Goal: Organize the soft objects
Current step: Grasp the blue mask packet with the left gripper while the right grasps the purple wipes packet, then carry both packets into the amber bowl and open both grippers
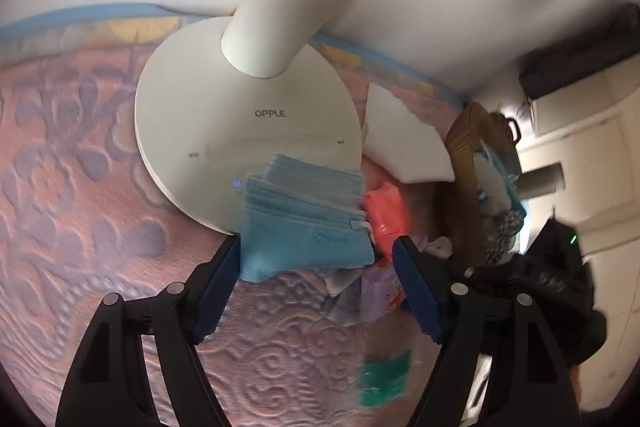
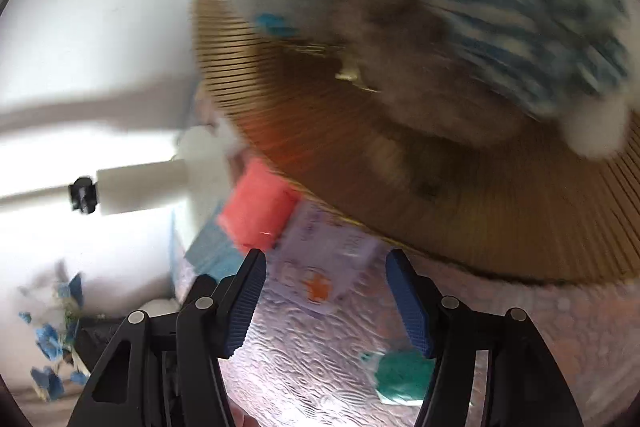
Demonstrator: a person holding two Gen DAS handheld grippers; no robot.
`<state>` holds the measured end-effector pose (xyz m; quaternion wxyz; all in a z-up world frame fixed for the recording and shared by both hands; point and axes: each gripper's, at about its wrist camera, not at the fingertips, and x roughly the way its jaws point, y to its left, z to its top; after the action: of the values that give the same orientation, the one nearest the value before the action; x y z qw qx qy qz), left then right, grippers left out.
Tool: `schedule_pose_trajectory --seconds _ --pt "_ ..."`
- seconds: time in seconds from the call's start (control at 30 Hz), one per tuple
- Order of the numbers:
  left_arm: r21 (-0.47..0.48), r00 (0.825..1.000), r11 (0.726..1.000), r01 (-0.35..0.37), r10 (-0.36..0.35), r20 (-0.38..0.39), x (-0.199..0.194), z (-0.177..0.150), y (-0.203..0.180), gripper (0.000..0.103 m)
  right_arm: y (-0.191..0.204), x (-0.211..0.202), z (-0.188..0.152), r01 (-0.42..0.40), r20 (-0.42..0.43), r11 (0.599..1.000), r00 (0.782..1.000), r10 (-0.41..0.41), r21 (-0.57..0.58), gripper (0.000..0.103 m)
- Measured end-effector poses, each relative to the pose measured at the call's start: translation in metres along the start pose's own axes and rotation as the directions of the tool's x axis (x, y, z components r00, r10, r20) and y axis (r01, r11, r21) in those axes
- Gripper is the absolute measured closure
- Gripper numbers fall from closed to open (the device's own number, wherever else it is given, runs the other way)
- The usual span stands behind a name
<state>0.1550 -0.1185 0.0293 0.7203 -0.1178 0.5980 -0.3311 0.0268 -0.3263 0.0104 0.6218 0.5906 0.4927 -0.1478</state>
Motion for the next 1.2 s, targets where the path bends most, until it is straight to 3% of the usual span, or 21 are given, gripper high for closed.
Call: schedule_pose_trajectory --seconds 0.13,0.23,0.3,0.37,0.47,0.67,0.8,1.03,1.2 --pt "-0.057 1.000 0.998 0.024 -0.024 -0.003 0.008 0.000 0.004 0.029 -0.006 0.006 0.003 -0.031 -0.007 0.997 0.999 0.032 0.064 0.041" --pt "-0.083 0.999 0.996 0.045 -0.044 0.010 0.008 -0.001 0.005 0.033 0.010 0.009 0.005 -0.020 0.007 1.000 1.000 0.020 0.023 0.041" --pt "-0.108 0.997 0.991 0.077 -0.075 0.019 0.003 -0.005 0.009 0.048 0.023 0.014 0.003 0.026 0.016 1.000 1.000 -0.026 -0.006 0.041" --pt "-0.142 0.994 0.984 0.105 -0.102 0.034 0.002 -0.007 0.010 0.069 0.032 0.016 -0.001 0.059 0.030 0.997 0.998 -0.058 -0.039 0.048" --pt "-0.170 0.990 0.975 0.141 -0.135 0.051 0.006 -0.007 0.010 0.089 0.038 0.020 -0.003 0.043 0.041 0.997 0.998 -0.041 -0.062 0.057" --pt "-0.151 0.985 0.977 0.153 -0.138 0.103 -0.008 -0.017 0.009 0.093 0.033 0.016 -0.005 -0.026 -0.057 0.996 0.998 0.021 -0.082 0.060" --pt "-0.087 0.988 0.988 0.124 -0.115 0.105 -0.035 -0.039 0.004 0.093 0.046 0.006 -0.019 -0.066 -0.101 0.979 0.994 0.047 -0.194 0.060" --pt "-0.005 0.995 1.000 0.029 -0.028 0.098 -0.079 -0.099 0.001 0.093 0.078 -0.026 -0.059 -0.112 -0.114 0.873 0.991 0.064 -0.475 0.060" --pt "0.005 0.990 0.999 0.048 -0.049 0.133 -0.095 -0.119 -0.010 0.093 0.043 -0.063 -0.070 -0.132 -0.103 0.833 0.991 0.091 -0.537 0.060"
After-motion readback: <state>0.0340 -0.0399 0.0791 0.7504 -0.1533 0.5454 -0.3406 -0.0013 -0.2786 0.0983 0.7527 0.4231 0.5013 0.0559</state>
